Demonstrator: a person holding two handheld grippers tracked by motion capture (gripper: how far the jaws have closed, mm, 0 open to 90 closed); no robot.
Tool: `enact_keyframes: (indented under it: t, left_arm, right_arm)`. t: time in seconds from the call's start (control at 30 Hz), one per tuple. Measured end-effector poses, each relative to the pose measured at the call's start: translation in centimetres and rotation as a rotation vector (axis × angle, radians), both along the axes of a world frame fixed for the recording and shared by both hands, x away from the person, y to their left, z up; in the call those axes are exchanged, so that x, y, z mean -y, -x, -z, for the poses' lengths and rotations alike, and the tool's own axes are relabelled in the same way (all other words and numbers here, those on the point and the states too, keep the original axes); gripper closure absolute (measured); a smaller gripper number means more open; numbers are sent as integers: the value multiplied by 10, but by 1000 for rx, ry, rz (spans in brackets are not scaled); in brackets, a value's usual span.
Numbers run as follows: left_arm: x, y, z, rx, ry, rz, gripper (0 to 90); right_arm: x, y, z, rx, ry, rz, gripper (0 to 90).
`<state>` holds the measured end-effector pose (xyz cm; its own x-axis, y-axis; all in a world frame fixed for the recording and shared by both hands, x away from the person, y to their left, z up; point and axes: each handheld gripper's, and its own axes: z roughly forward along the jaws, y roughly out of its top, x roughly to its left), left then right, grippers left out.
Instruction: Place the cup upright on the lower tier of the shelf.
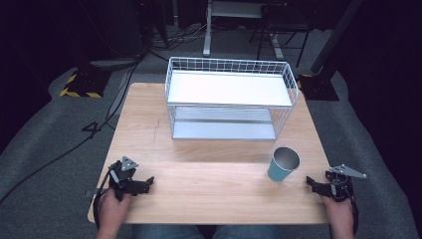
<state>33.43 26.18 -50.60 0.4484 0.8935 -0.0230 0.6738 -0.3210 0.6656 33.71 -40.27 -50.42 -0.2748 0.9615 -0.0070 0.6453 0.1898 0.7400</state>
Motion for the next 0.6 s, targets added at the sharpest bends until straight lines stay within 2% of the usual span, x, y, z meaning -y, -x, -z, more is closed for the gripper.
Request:
enact_keyframes:
  t: [0.17,0.27,0.37,0.6]
  left_arm:
    - [0,0,0,0,0,0,1]
    - [0,0,0,0,-1,1,1]
    - [0,-1,0,0,1,-1,1]
    - [1,-2,0,-2,1,-2,1]
  right_arm:
    - [2,4,-3,9,-13,3,169]
    - [4,9,-10,43,-37,11,169]
    - [4,12,-14,57,-37,8,169]
    - [-5,20,-24,84,-53,-35,170]
